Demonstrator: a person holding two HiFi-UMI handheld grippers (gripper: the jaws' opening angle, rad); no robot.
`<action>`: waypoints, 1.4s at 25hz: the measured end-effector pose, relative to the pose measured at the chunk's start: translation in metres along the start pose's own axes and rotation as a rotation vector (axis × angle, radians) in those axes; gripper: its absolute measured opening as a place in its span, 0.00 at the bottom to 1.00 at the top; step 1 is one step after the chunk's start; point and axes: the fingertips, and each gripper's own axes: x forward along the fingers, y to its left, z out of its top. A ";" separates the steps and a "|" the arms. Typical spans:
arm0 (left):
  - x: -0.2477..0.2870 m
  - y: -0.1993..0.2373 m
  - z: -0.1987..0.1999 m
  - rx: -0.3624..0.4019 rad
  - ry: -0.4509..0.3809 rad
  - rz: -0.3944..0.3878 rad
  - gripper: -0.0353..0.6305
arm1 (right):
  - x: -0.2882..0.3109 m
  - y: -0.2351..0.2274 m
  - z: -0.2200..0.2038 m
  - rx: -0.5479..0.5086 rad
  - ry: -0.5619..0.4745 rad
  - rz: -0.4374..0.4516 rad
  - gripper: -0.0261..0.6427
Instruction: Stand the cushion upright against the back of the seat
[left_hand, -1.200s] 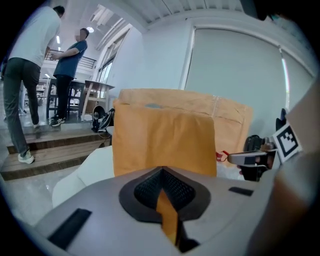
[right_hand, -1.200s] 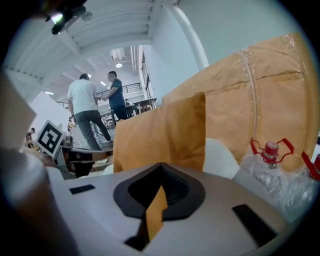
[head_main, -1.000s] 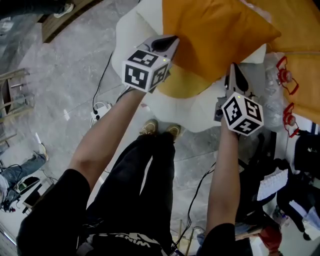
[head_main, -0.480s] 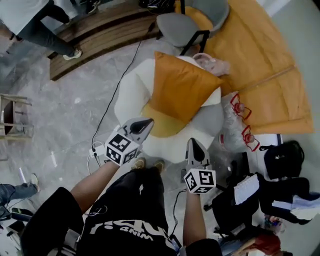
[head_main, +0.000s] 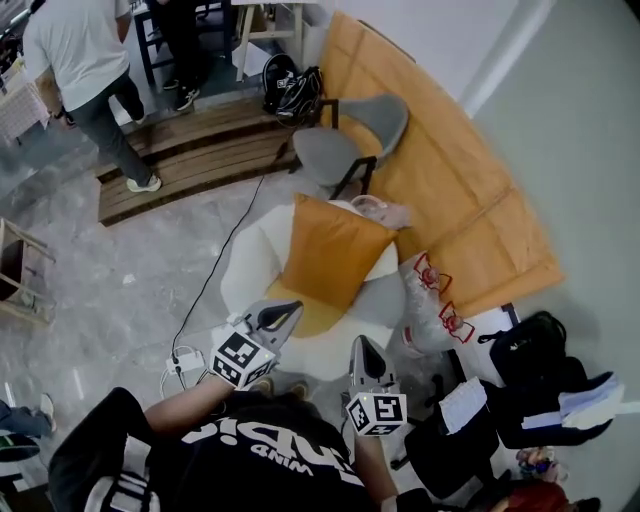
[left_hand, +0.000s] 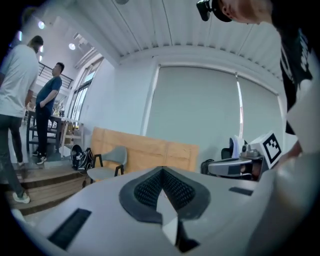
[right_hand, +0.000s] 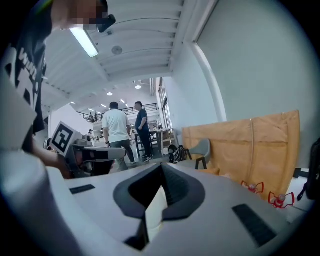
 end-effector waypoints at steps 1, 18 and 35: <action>-0.004 -0.006 0.005 0.012 -0.019 0.004 0.06 | 0.000 0.003 0.005 0.003 -0.016 -0.002 0.07; -0.024 -0.031 0.025 0.016 -0.107 0.038 0.06 | 0.001 0.034 0.020 -0.004 -0.062 0.042 0.07; -0.022 -0.025 0.017 0.002 -0.082 0.050 0.06 | 0.010 0.039 0.014 0.028 -0.040 0.081 0.07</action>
